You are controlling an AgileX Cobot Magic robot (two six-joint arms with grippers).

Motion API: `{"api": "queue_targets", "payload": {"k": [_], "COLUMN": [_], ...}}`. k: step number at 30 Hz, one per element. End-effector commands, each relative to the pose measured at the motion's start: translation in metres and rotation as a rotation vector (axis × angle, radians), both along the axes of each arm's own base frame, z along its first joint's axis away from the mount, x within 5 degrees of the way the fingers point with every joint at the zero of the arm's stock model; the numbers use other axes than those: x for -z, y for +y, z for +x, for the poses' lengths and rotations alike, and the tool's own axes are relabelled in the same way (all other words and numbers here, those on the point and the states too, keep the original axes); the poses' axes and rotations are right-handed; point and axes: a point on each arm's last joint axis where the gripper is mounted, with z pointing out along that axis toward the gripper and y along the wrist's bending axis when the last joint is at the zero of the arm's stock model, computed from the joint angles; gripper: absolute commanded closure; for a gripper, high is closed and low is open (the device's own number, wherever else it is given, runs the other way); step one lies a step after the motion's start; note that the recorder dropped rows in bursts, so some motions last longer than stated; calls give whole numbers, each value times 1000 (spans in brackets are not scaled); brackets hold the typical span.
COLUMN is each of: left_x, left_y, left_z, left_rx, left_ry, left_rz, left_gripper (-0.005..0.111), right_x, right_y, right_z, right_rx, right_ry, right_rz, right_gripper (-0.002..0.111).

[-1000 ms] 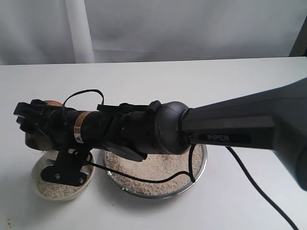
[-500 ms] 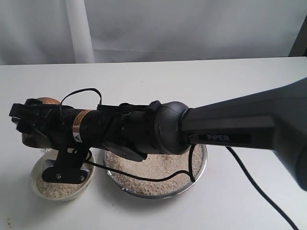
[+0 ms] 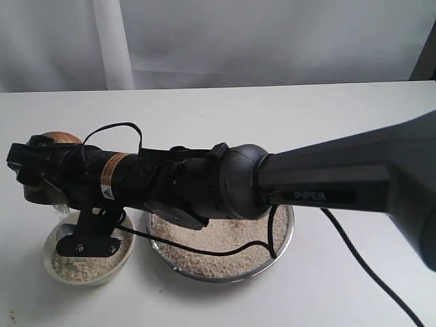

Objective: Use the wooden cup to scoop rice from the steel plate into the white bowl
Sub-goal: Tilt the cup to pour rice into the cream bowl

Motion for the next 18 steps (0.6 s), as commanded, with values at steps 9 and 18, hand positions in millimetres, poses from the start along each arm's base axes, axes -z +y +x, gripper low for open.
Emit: {"api": "queue_targets", "payload": {"k": [9, 18], "left_x": [-2, -2], "left_y": [-1, -1], "left_z": [0, 0], "left_rx": [6, 6], "left_ry": [-13, -13], "left_rz": [-6, -6], "left_gripper": [107, 107], "right_x": [-12, -14], "right_y": [-1, -2], "right_z": [5, 8], "right_rx": [1, -1], "right_ry": [-47, -69], "right_rz": [76, 102], "right_gripper": [108, 108]}}
